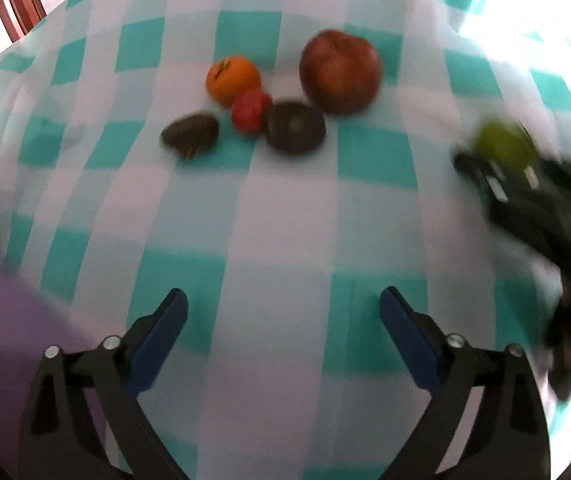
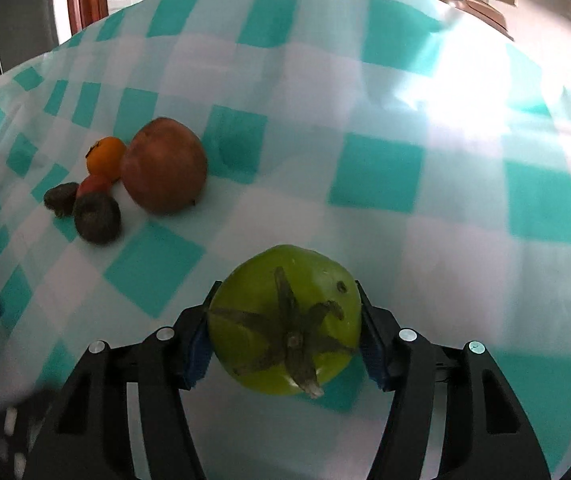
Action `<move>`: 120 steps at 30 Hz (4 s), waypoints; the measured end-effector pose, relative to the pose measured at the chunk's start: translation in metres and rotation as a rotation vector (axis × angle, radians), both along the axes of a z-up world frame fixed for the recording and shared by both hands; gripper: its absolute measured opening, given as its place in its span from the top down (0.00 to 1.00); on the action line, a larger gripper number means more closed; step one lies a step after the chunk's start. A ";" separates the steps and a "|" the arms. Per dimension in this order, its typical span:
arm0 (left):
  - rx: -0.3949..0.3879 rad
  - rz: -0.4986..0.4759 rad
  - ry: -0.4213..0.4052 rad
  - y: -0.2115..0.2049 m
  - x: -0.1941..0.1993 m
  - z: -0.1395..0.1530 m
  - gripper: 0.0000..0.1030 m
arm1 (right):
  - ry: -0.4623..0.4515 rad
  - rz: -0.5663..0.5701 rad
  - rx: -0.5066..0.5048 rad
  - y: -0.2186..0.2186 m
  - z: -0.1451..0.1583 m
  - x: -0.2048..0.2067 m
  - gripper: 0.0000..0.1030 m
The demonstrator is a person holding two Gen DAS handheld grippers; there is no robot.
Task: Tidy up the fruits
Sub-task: 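Return both grippers to the fruits and grasp the second green tomato with the right gripper, then grasp the dark brown fruit with the left gripper, then carry the dark fruit and green tomato into the box and release them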
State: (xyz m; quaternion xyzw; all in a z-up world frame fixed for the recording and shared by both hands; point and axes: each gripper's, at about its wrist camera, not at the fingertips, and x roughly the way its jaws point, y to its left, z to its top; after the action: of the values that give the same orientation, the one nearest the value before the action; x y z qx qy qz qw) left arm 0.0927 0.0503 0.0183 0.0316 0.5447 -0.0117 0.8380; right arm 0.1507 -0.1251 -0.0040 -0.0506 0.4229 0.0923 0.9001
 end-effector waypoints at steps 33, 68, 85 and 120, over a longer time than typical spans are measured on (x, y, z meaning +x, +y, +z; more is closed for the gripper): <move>-0.023 0.063 -0.173 -0.016 0.046 0.002 0.62 | 0.040 -0.014 0.026 -0.012 0.005 0.003 0.42; -0.109 -0.278 -0.027 0.024 -0.233 0.049 0.62 | 0.198 -0.128 0.071 0.018 0.028 -0.235 0.42; -0.110 -0.162 -0.323 0.149 -0.276 0.181 0.62 | -0.013 0.001 0.162 0.132 0.164 -0.274 0.42; 0.243 -0.158 0.333 0.221 -0.169 0.048 0.62 | 0.370 0.836 -0.178 0.487 0.077 -0.083 0.42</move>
State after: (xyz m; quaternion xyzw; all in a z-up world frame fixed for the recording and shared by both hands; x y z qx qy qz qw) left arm -0.0758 0.2712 0.0658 0.1726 0.6688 -0.0168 0.7230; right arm 0.0676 0.3618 0.0733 -0.2764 0.5258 0.4179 0.6874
